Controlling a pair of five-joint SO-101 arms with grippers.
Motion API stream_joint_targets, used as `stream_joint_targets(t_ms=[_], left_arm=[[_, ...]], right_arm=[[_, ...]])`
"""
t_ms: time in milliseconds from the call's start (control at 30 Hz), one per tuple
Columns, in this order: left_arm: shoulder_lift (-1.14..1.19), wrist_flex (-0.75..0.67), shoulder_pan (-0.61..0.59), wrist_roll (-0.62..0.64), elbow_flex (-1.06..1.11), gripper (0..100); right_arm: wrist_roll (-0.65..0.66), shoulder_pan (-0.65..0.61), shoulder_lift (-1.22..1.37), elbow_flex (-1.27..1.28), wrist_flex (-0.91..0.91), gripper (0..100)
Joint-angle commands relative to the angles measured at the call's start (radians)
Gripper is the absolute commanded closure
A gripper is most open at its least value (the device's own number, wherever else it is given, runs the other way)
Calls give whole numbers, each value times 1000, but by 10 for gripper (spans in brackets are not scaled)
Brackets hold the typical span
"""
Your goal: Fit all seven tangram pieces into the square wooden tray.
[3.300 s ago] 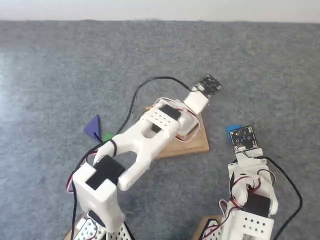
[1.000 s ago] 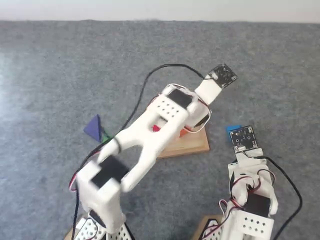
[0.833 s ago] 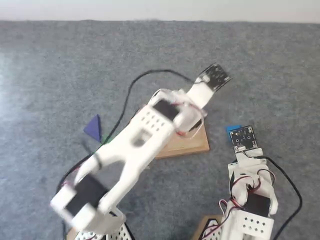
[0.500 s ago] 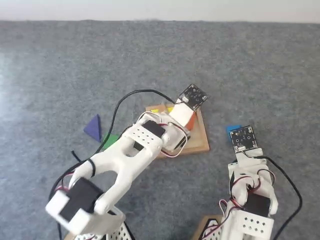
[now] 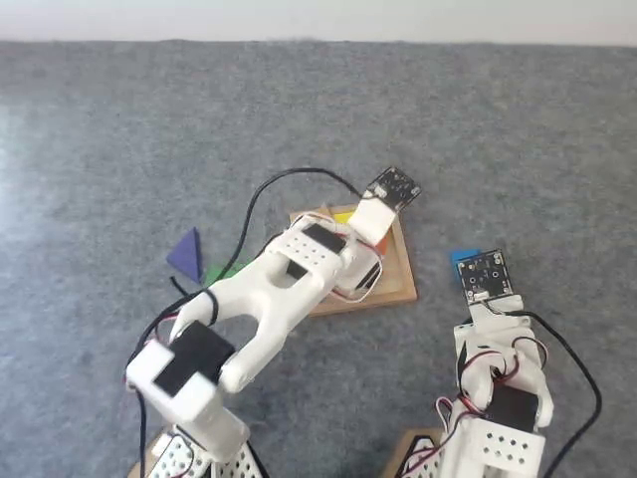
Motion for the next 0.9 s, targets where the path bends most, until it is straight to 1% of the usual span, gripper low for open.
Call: stream_joint_targets(t_ms=[0, 167, 333, 400, 600, 700, 800, 867], left_arm=[[72, 34, -2, 14, -166, 863], [155, 72, -2, 15, -283, 863], [203, 68, 15, 15, -355, 867], [222, 43, 26, 15, -383, 883], [267, 28, 21, 18, -441, 888], [238, 26, 21, 18, -437, 888], [153, 25, 20, 20, -409, 888], [84, 14, -2, 23, -377, 888]], right_arm=[[14, -10, -7, 18, -2, 990], [14, -12, -7, 18, -4, 990], [14, -12, -7, 18, -4, 990], [14, -12, -7, 18, -4, 990], [14, -13, -7, 18, -4, 990], [14, -44, -2, 18, 1, 990], [14, -50, -2, 18, 1, 990], [14, -48, -2, 18, 1, 990]])
